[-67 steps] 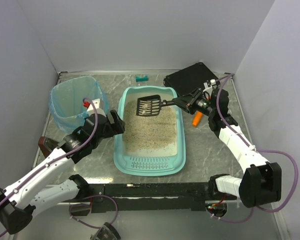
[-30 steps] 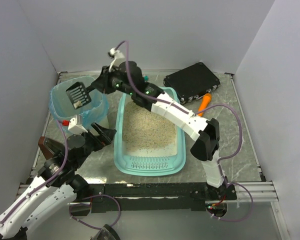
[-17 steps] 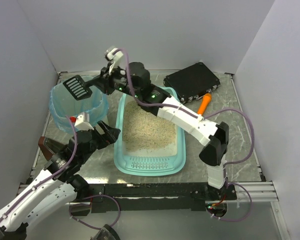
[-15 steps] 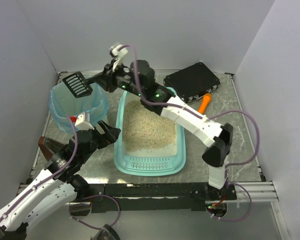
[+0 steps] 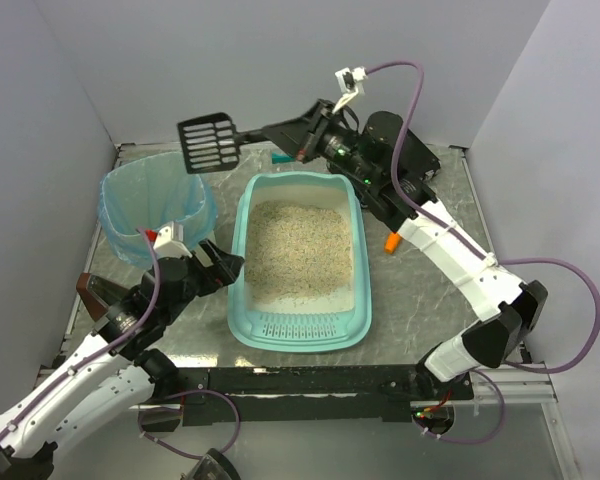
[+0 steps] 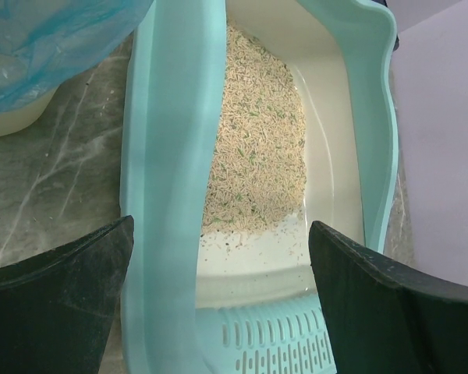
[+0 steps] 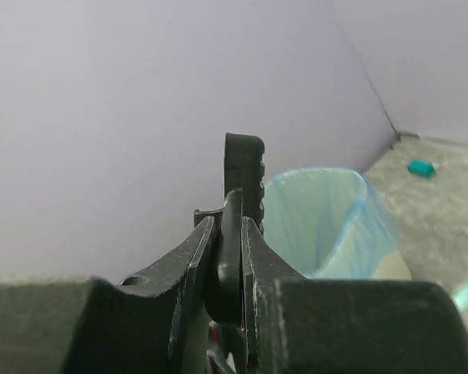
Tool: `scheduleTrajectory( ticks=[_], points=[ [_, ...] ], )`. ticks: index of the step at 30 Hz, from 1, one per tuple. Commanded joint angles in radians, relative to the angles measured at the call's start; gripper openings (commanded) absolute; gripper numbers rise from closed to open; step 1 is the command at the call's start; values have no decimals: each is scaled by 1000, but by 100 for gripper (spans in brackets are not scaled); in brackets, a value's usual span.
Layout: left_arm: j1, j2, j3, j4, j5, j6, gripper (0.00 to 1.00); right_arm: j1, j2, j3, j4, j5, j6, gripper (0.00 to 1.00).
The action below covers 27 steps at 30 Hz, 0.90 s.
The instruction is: Clean the litter box
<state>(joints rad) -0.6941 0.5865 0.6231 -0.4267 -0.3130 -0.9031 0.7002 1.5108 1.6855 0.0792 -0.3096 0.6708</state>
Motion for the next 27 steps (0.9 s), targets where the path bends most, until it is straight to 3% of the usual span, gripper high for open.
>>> scheduleTrajectory(
  ticks=[1, 12, 19, 27],
  points=[
    [1, 1, 64, 22, -31, 10, 97, -57, -105, -119, 32, -90, 112, 0],
    [1, 99, 132, -18, -81, 26, 97, -116, -471, -535, -200, 334, -53, 0],
    [1, 139, 147, -35, -123, 26, 97, -139, -561, -705, -295, 345, -68, 0],
    [1, 213, 194, -95, -184, 13, 97, -140, -557, -757, -340, 337, -68, 0]
  ],
)
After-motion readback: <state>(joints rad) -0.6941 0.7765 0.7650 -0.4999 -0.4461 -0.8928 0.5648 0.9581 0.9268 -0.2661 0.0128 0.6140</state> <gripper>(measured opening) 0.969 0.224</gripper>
